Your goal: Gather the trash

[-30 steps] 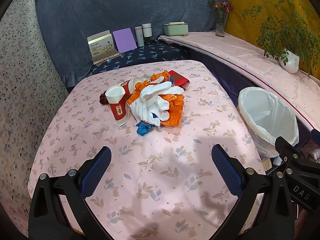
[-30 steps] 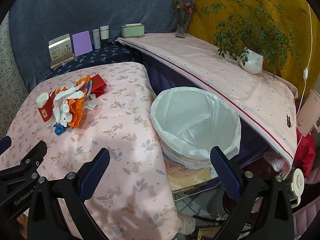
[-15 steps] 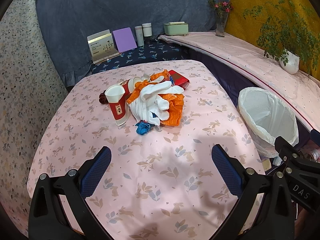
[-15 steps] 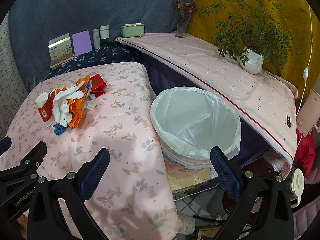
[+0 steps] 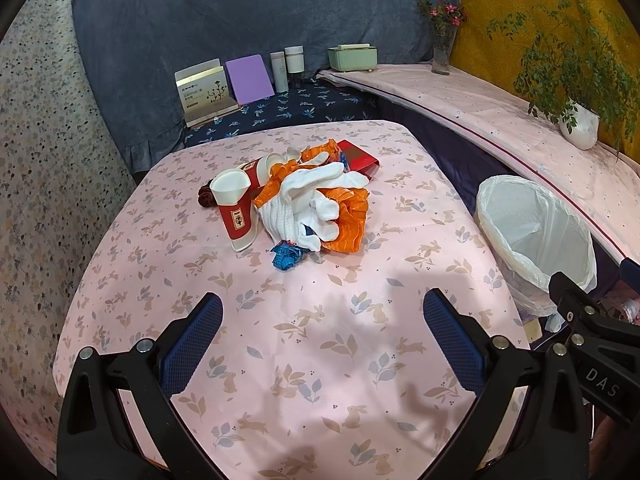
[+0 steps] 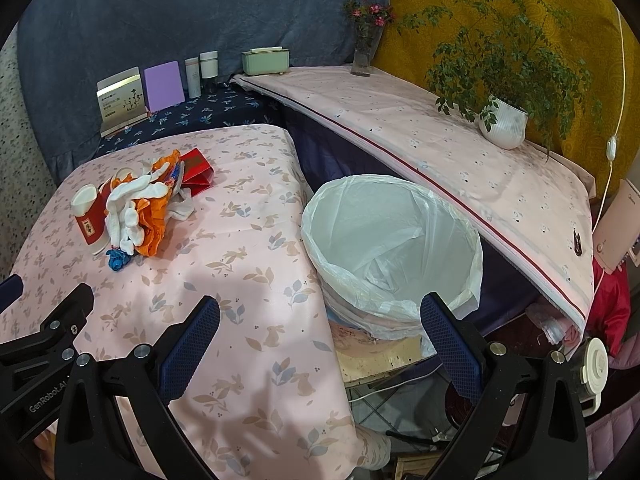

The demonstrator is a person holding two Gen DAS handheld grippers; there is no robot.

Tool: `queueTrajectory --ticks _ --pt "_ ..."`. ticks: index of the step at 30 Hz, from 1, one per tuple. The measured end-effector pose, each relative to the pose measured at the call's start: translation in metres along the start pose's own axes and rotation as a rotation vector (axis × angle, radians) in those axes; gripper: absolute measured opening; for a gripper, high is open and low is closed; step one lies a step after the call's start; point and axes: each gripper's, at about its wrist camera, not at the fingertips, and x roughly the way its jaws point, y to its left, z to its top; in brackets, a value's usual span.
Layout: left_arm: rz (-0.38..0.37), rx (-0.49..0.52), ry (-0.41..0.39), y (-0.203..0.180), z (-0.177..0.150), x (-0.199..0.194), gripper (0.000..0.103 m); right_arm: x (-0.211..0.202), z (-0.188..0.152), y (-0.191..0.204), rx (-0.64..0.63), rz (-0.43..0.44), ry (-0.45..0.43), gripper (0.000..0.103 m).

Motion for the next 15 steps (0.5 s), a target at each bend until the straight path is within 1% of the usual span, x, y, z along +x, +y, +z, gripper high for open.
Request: queueTrajectory --ticks 1,15 --pt "0.0 0.002 0.002 0.0072 0.0029 0.0023 0.096 0.0002 0.0001 -0.0001 0.0 0.0 0.0 0.096" --pt "-0.006 0.004 0.002 0.001 0.0021 0.0 0.096 0.0008 0.0015 0.0002 0.004 -0.004 -0.004 0.096"
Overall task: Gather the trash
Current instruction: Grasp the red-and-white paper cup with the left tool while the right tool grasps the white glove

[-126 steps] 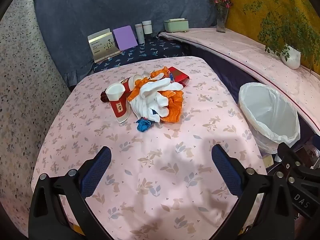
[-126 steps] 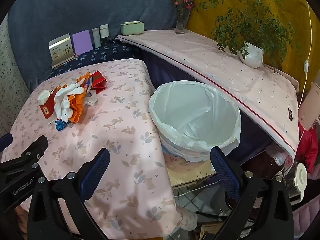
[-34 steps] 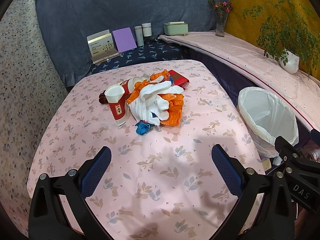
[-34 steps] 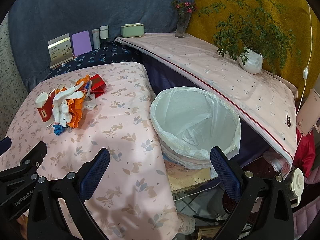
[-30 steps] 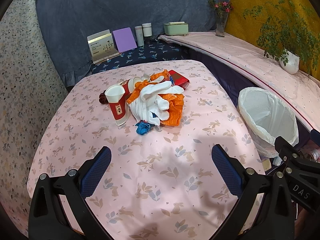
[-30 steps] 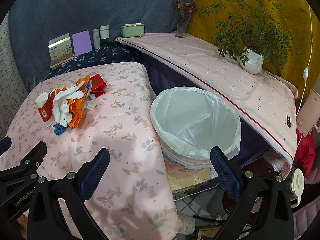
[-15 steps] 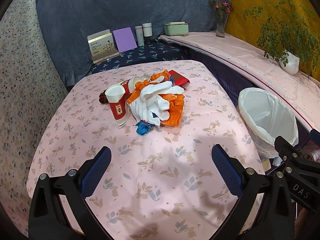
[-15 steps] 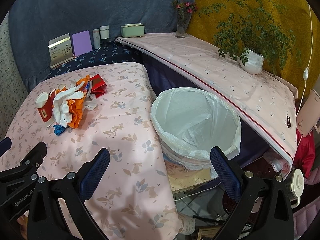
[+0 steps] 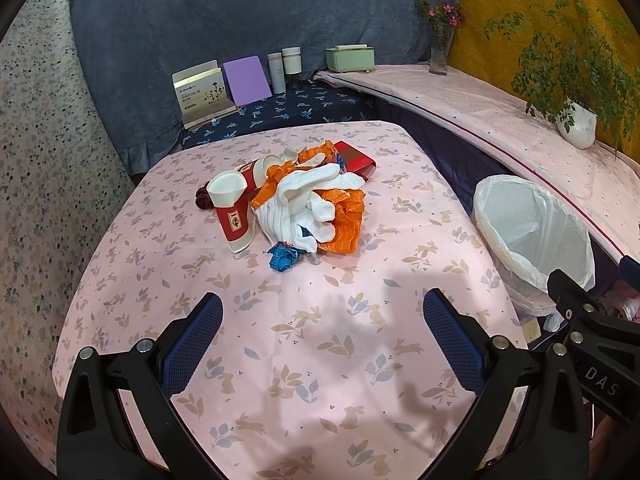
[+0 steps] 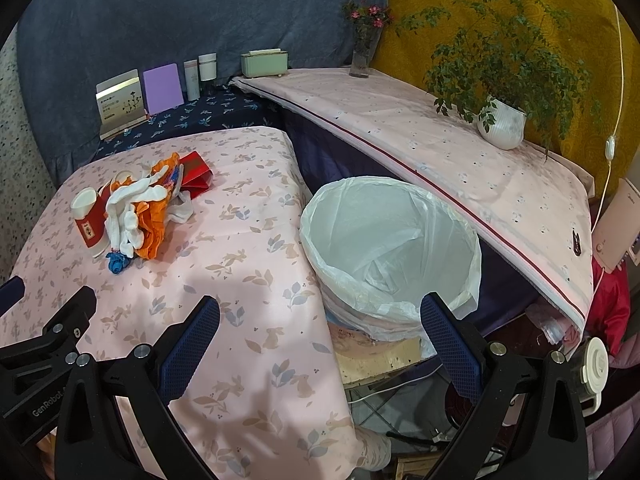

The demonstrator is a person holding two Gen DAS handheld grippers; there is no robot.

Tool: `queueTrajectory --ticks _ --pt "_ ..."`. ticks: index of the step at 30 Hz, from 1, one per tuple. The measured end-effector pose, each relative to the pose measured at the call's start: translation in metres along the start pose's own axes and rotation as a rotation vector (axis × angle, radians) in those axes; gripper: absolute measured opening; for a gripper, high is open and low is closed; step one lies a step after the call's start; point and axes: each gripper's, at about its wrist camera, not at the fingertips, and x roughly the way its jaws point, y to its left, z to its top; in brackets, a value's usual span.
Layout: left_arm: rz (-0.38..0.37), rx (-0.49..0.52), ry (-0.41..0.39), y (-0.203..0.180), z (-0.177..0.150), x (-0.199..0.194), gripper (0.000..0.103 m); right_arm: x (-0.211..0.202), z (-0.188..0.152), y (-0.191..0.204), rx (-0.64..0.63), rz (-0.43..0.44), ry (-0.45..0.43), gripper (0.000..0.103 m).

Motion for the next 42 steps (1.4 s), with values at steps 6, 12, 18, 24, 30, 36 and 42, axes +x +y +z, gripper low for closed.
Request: queueTrajectory --ticks 6,12,18,24,30,36,42 --pt "-0.003 -0.002 0.006 0.0 0.002 0.001 0.096 0.0 0.001 -0.002 0.01 -0.009 -0.004 0.096" --pt "-0.013 0.0 0.014 -0.002 0.006 0.006 0.096 0.002 0.001 -0.005 0.016 -0.02 -0.003 0.096" --pt "-0.034 0.004 0.032 -0.002 0.01 0.015 0.096 0.006 0.003 -0.006 0.026 -0.03 0.005 0.096" --pt "-0.071 -0.003 0.091 0.01 0.011 0.035 0.096 0.016 0.005 0.001 0.018 -0.032 0.022 0.096" --pt "-0.056 -0.061 0.128 0.048 0.012 0.06 0.096 0.03 0.011 0.018 0.011 -0.019 0.04 0.096" --pt "0.005 -0.123 0.141 0.096 0.022 0.087 0.096 0.049 0.022 0.051 -0.001 0.036 0.058 0.096" --pt "0.028 -0.132 0.133 0.124 0.04 0.124 0.096 0.07 0.032 0.087 -0.016 0.083 0.066 0.096"
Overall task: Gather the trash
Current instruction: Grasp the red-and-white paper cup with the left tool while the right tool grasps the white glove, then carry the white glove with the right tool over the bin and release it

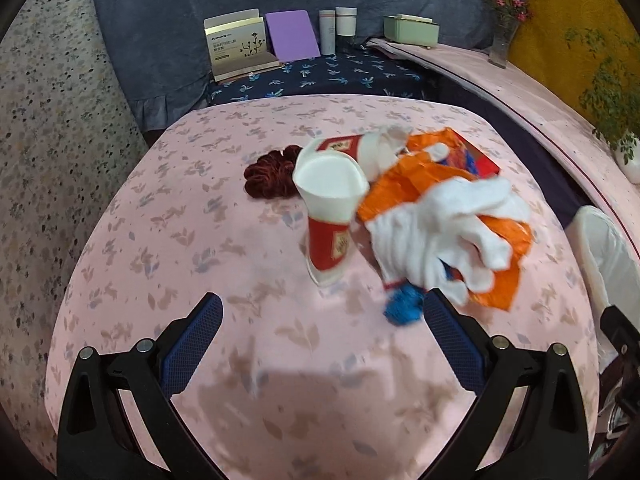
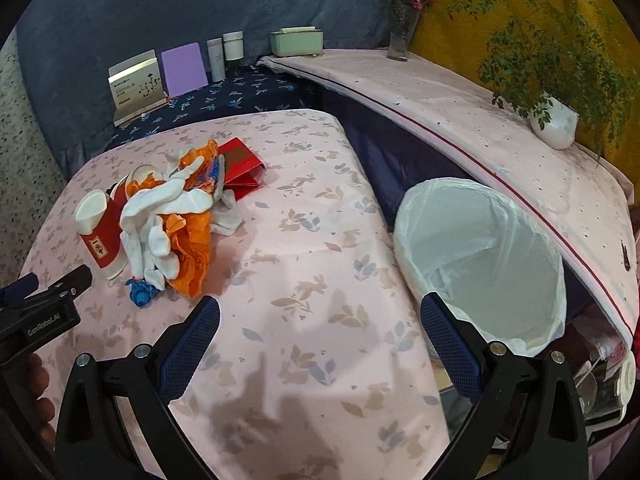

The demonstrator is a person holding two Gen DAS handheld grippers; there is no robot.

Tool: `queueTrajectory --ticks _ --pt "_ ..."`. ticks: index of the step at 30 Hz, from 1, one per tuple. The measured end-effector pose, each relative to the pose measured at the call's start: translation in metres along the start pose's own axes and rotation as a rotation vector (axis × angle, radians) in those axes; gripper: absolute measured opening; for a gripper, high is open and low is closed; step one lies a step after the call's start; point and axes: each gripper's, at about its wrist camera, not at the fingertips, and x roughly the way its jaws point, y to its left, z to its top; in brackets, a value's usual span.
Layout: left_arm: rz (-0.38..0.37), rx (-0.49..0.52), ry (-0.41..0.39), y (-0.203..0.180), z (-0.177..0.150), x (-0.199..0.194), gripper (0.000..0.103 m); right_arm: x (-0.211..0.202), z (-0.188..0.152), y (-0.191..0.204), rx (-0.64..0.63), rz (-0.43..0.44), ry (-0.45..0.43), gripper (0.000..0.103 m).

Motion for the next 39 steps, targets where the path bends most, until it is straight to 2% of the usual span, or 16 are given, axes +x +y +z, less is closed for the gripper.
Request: queueTrajectory --ticks 8,10,11,13,15,17,18,21,27,34,37,39 --pt "-0.052 -0.019 0.004 0.004 0.029 0.043 0.096 0.027 0.013 0.039 -0.041 0.044 0.01 0.093" --pt "-0.061 -0.009 -0.002 0.003 0.033 0.049 0.091 0.033 0.015 0.046 -0.046 0.055 0.023 0.089" --pt "-0.071 -0.01 0.001 0.004 0.034 0.052 0.087 0.036 0.015 0.049 -0.046 0.061 0.029 0.087" --pt "-0.101 -0.014 0.014 0.006 0.035 0.056 0.068 0.042 0.018 0.054 -0.045 0.07 0.041 0.083" --pt "-0.121 -0.023 0.029 0.009 0.036 0.06 0.057 0.046 0.02 0.058 -0.045 0.082 0.049 0.079" --pt "-0.137 -0.025 0.04 0.013 0.034 0.062 0.04 0.046 0.021 0.063 -0.051 0.091 0.046 0.074" --pt "-0.144 -0.024 0.046 0.014 0.033 0.063 0.027 0.045 0.022 0.067 -0.057 0.098 0.045 0.071" --pt "-0.149 -0.031 0.044 0.02 0.03 0.059 0.027 0.039 0.026 0.073 -0.063 0.12 0.038 0.064" --pt "-0.153 -0.039 0.016 0.028 0.029 0.041 0.027 0.02 0.04 0.095 -0.073 0.208 0.003 0.062" --pt "-0.133 -0.054 0.008 0.041 0.029 0.031 0.027 0.039 0.051 0.127 -0.101 0.261 0.029 0.048" --pt "-0.116 -0.054 0.005 0.047 0.028 0.029 0.027 0.053 0.05 0.137 -0.099 0.277 0.067 0.036" --pt "-0.112 -0.058 0.005 0.05 0.027 0.029 0.027 0.06 0.048 0.141 -0.101 0.277 0.094 0.012"
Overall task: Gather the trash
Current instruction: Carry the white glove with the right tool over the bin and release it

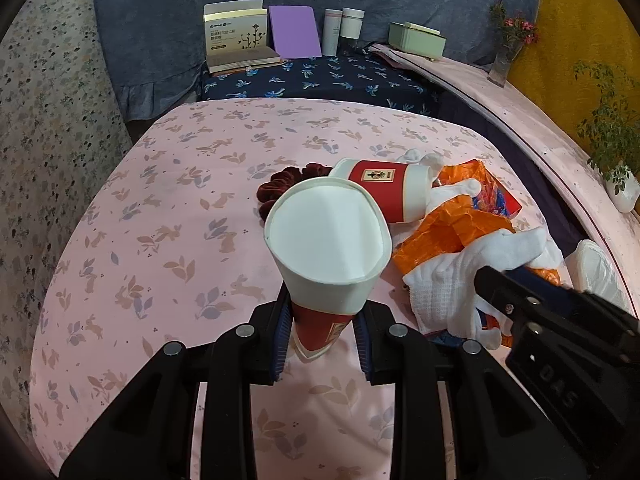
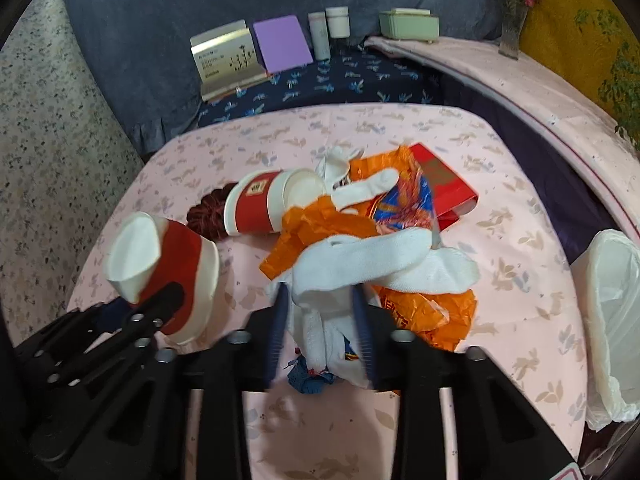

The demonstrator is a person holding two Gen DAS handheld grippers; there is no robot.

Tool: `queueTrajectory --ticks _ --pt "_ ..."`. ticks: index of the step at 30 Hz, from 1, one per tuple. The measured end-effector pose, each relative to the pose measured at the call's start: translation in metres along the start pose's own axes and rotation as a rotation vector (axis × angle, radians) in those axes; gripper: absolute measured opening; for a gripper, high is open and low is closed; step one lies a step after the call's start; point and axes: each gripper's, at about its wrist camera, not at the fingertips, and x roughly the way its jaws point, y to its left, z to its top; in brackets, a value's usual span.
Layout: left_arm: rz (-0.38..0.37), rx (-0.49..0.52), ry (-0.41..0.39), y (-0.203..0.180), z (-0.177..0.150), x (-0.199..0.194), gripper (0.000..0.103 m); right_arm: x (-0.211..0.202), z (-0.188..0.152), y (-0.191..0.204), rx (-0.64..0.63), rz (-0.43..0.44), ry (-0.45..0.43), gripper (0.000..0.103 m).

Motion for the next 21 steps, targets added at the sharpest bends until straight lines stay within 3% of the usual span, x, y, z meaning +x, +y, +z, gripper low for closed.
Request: queueTrajectory --ticks 3,10,21 --pt "0.001 0.0 -0.007 0.001 -0.001 -0.003 0.027 0.001 -0.002 -0.001 0.017 0.014 0.011 0.004" --pt "-0.017 0.021 -0.03 -0.013 -0.004 -0.021 0.027 -0.038 0.0 -0.012 0.031 0.01 -0.078 0.004" --pt "-0.099 0.134 -0.108 -0.088 -0.01 -0.074 0.027 -0.127 0.003 -0.062 0.109 -0.022 -0.239 0.004"
